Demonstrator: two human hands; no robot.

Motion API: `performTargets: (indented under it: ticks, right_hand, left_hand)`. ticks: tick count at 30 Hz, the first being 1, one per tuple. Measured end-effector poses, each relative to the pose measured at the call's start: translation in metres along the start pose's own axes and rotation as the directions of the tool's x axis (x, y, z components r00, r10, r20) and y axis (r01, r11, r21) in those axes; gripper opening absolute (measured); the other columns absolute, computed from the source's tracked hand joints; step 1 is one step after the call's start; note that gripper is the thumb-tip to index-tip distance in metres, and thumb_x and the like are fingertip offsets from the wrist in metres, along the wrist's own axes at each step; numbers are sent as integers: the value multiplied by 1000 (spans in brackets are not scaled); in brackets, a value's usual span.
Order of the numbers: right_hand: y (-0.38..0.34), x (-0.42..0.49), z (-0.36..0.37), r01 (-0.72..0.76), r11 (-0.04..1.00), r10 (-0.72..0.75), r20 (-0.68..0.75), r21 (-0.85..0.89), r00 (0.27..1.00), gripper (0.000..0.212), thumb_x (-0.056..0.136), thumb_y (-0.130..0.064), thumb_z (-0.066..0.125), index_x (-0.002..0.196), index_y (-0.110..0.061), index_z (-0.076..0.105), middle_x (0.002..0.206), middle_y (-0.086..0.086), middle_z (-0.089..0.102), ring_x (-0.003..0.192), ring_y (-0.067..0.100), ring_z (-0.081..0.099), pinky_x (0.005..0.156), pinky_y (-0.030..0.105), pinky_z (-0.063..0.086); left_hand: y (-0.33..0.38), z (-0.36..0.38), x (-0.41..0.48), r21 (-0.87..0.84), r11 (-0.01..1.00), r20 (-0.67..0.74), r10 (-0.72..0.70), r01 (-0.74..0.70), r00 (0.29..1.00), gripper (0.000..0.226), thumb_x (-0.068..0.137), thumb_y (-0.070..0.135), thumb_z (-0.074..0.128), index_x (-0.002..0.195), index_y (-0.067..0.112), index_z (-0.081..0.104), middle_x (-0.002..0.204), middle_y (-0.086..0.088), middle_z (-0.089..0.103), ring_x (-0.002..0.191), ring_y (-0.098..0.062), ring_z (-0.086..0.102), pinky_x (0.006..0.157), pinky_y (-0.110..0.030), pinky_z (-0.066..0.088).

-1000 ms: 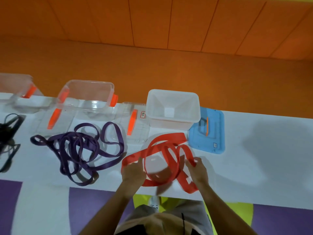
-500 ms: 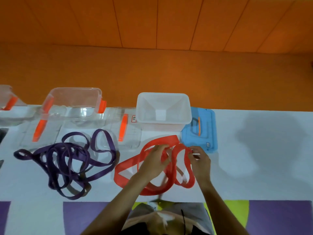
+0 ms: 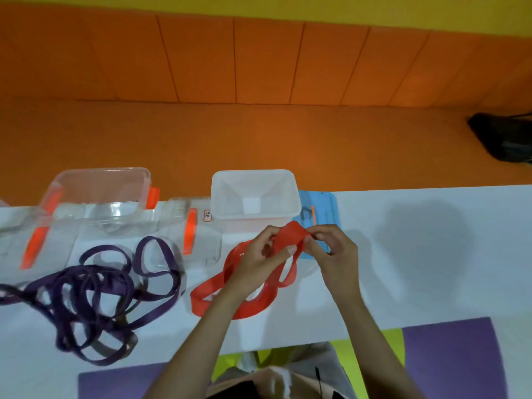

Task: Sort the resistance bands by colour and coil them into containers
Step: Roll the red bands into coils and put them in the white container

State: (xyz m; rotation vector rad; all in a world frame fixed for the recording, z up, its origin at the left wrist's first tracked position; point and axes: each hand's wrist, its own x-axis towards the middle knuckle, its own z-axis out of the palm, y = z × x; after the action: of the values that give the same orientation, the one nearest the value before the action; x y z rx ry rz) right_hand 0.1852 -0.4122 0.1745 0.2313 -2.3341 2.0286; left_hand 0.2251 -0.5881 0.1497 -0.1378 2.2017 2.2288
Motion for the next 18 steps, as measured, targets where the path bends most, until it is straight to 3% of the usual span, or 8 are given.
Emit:
performTargets:
  ticks: [3, 6, 9, 12, 15, 18]
  right_hand:
    - [-13, -8, 4, -44, 997, 38, 88, 70, 995, 13, 93, -17, 69, 98, -28, 74, 98, 4, 74, 99, 26, 74, 83, 42, 65]
    - [-25, -11, 7, -56, 997, 48, 156, 51, 987, 6, 94, -29, 69, 96, -27, 74, 92, -1, 72, 92, 20, 71, 88, 40, 62]
    - [-35, -9, 14, -1, 995, 14, 133, -98, 991, 21, 86, -25, 89, 86, -24, 68, 86, -5, 72, 91, 15, 73, 86, 24, 56]
    - [-44, -8, 23, 25, 989, -10, 103, -145, 995, 27, 83, -16, 91, 83, -24, 65, 83, -12, 70, 86, 10, 72, 80, 13, 53]
    - [-49, -10, 27, 8, 997, -6, 26, -78, 1000, 20, 85, -13, 89, 91, -17, 70, 85, -15, 70, 81, 7, 71, 75, 15, 55]
    - [-55, -13, 28, -42, 999, 42, -33, -2, 999, 15, 89, -17, 86, 96, -21, 74, 86, -9, 73, 81, 12, 72, 73, 26, 60]
  left_hand:
    - [9, -2, -5, -43, 999, -21, 10, -11, 1000, 17, 99, 15, 75, 112, 12, 66, 98, 8, 75, 93, -8, 71, 84, -22, 55]
    - [15, -4, -12, -4, 999, -65, 39, -39, 997, 33, 93, 18, 82, 121, 21, 65, 115, 8, 76, 111, -14, 73, 99, -34, 57]
    - [16, 0, -22, 1, 994, -126, 106, -106, 986, 48, 85, 24, 89, 121, 35, 60, 120, 11, 73, 117, -13, 70, 99, -26, 55]
    - [17, 4, -31, -37, 987, -240, 143, -157, 960, 51, 80, 32, 88, 118, 42, 57, 121, 7, 74, 119, -16, 71, 101, -29, 56]
    - [20, 7, -38, 39, 974, -284, 225, -223, 932, 52, 82, 26, 89, 121, 39, 57, 120, 10, 73, 119, -15, 70, 96, -21, 55]
    - [28, 11, -41, 139, 956, -318, 289, -257, 903, 47, 81, 26, 93, 112, 44, 63, 112, 19, 73, 111, -8, 71, 90, -13, 53]
